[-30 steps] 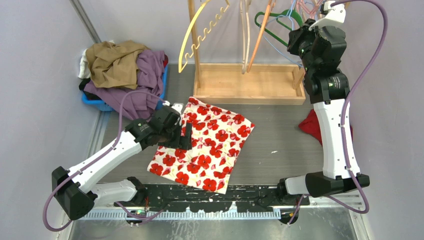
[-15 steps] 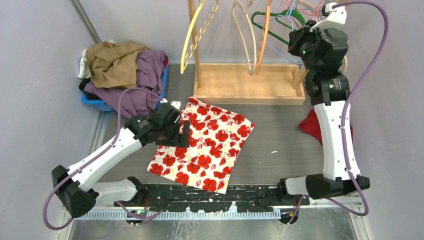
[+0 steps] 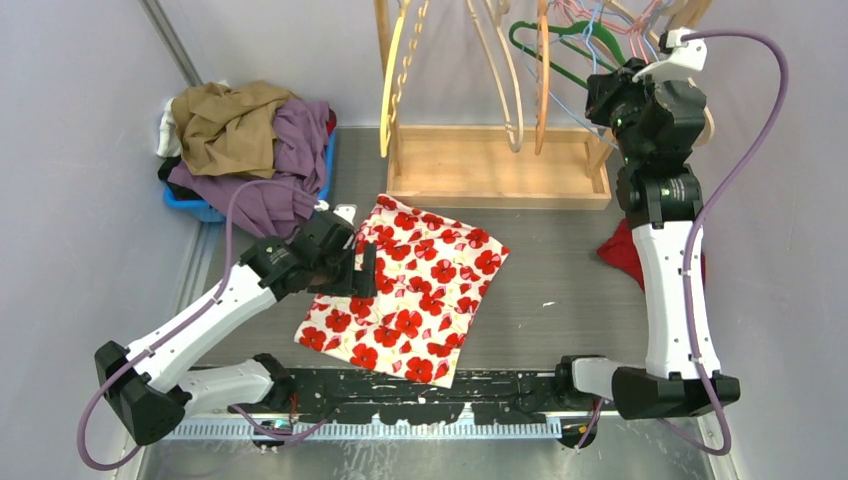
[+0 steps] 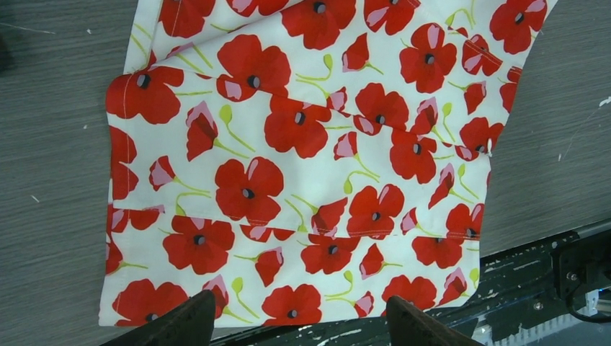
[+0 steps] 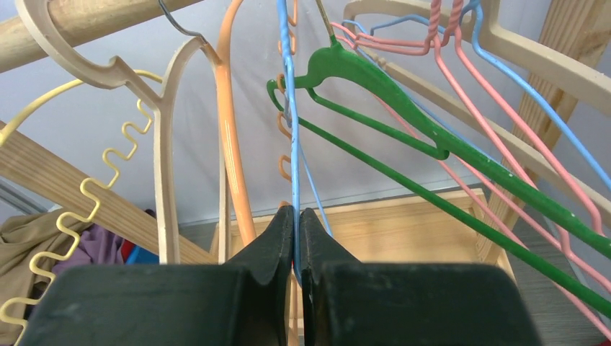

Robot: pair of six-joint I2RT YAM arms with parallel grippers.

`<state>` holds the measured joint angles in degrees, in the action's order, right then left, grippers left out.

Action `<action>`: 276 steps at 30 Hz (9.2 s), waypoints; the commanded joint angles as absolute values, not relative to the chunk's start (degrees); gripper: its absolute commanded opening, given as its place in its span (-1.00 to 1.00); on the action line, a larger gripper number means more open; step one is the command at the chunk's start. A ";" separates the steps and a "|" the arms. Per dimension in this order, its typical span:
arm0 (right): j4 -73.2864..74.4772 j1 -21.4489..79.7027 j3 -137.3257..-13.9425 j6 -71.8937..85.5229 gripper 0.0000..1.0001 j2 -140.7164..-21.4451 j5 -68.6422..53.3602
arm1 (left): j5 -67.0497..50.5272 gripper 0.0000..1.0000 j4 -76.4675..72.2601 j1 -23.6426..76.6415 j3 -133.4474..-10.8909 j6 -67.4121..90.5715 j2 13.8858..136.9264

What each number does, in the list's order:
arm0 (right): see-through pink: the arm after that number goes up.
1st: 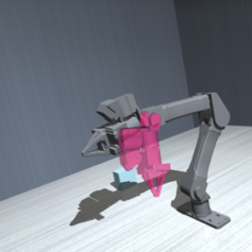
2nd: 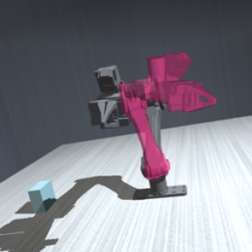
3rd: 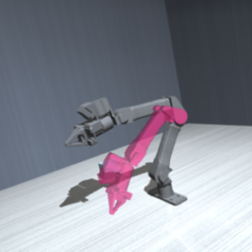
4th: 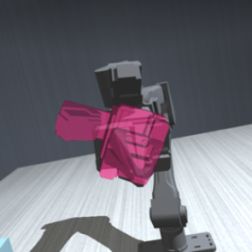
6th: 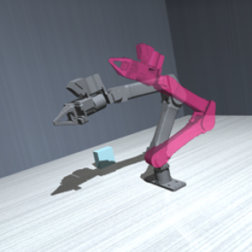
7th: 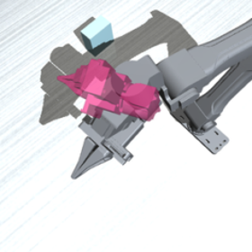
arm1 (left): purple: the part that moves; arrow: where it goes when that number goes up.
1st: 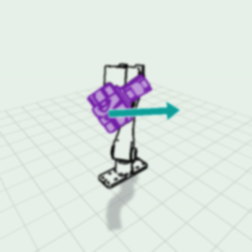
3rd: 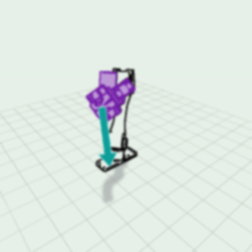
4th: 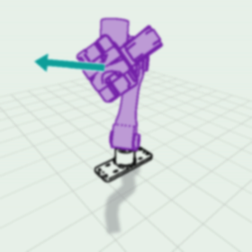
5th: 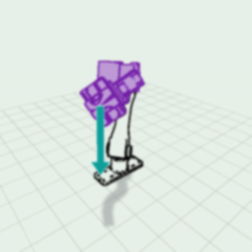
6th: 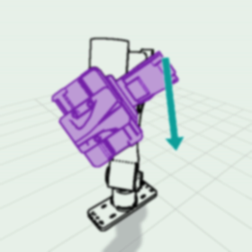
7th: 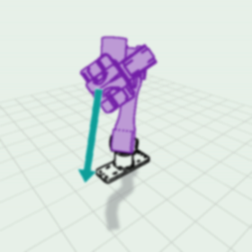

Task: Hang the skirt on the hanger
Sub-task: Pick up the hanger from the clothesline, then hang the skirt on the hanger.

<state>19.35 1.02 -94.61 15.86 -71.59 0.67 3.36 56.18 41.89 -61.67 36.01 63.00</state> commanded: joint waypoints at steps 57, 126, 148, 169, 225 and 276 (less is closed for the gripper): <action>15.14 0.62 -92.24 9.08 -0.97 -61.63 2.28 | -1.07 0.98 46.39 41.21 -56.10 32.36 64.01; -12.51 71.23 -29.13 45.01 -0.97 -48.67 16.29 | 2.34 0.84 63.26 41.21 -59.29 33.40 49.73; -35.22 100.42 -28.65 41.65 -0.97 -75.51 57.70 | 0.62 0.76 63.59 41.29 -55.75 34.13 48.16; -21.72 109.71 -33.56 54.07 -0.97 -83.45 77.53 | -0.27 0.69 62.92 41.28 -55.04 35.77 46.97; 43.26 114.31 -52.21 106.37 -0.97 -96.36 85.08 | -2.31 0.68 58.91 42.13 -52.16 37.34 47.60; -26.47 95.88 -31.04 21.69 -0.97 -96.06 80.23 | -1.03 0.63 55.75 49.04 -50.17 41.80 49.91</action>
<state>-16.95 97.25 -29.47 31.97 -93.62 78.98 -1.61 59.22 46.17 -50.50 39.38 49.52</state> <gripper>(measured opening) 0.098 0.818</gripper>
